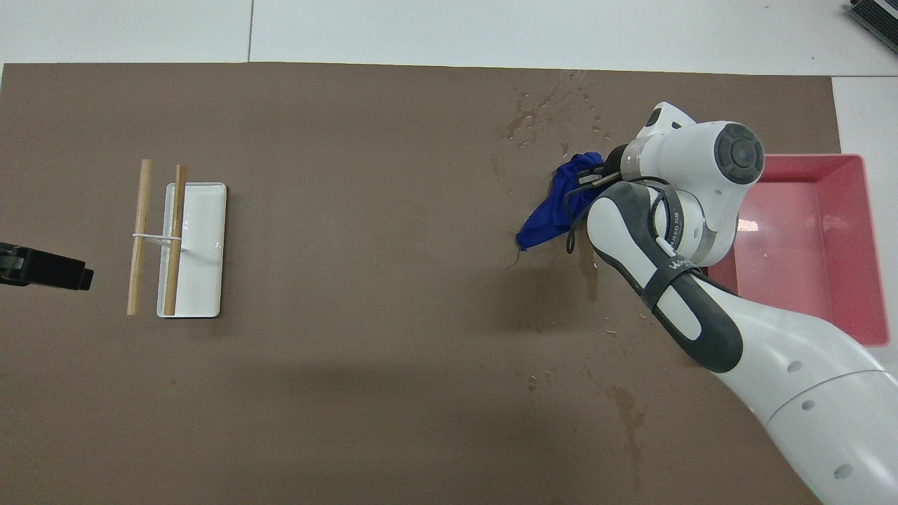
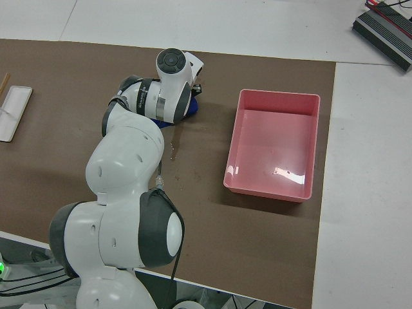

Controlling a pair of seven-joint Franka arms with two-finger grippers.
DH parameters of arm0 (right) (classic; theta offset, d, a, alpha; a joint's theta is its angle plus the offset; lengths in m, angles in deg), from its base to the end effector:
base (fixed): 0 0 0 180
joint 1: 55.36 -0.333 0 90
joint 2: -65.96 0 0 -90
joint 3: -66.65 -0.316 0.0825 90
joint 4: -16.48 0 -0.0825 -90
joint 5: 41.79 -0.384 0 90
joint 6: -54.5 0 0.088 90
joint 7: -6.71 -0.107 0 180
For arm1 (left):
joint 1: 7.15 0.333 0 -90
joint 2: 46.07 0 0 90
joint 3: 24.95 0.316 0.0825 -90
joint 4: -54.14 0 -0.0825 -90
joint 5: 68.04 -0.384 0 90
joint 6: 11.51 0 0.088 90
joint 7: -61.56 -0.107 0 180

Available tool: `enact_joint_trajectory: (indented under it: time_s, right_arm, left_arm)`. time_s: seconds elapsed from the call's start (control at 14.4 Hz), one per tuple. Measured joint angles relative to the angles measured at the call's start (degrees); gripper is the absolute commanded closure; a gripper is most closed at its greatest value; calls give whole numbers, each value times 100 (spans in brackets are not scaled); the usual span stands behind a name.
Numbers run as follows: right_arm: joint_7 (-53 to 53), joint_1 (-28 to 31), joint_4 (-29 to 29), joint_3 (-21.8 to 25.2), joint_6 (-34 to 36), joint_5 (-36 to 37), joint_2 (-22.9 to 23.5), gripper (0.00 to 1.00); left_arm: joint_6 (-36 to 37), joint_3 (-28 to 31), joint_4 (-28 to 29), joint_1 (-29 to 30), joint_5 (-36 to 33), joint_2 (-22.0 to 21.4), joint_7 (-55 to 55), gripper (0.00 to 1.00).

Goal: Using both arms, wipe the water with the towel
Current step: 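Carry the towel into the pink bin with the right gripper and release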

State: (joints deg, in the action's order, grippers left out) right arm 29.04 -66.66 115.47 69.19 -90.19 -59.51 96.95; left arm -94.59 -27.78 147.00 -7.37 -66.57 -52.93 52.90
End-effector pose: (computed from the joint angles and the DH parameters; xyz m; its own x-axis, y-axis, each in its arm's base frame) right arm 0.6845 0.1060 0.2968 0.9119 0.2871 0.2934 0.3300 -0.9377 -0.1082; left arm 0.5030 -0.0315 0.6543 0.9776 -0.2053 -0.0475 -0.2041 -0.9786 0.0272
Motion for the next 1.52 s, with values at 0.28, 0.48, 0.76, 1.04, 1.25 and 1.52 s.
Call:
enact_joint_trajectory:
  time_s: [0.28,0.48,0.76,1.04,1.25,1.52]
  right_arm:
    - [1,-3,-80,-28,122,387,13,100]
    - [1,26,-424,12,1082,589,-6,100]
    - [1,62,-613,191,2954,854,-751,100]
    - [65,329,-623,281,4460,1292,-1768,100]
    - [678,612,-623,292,5314,1791,-2578,100]
    - [2104,1284,-619,309,5548,2307,-3148,100]
  left_arm:
    - [90,0,2,-9,60,-3,8,0]
    - [97,0,17,-10,61,-3,9,0]
    - [97,2,21,-10,61,-3,9,0]
    - [97,2,23,-10,61,-3,9,0]
    - [97,2,24,-10,61,-4,9,0]
    - [97,2,25,-10,61,-4,9,0]
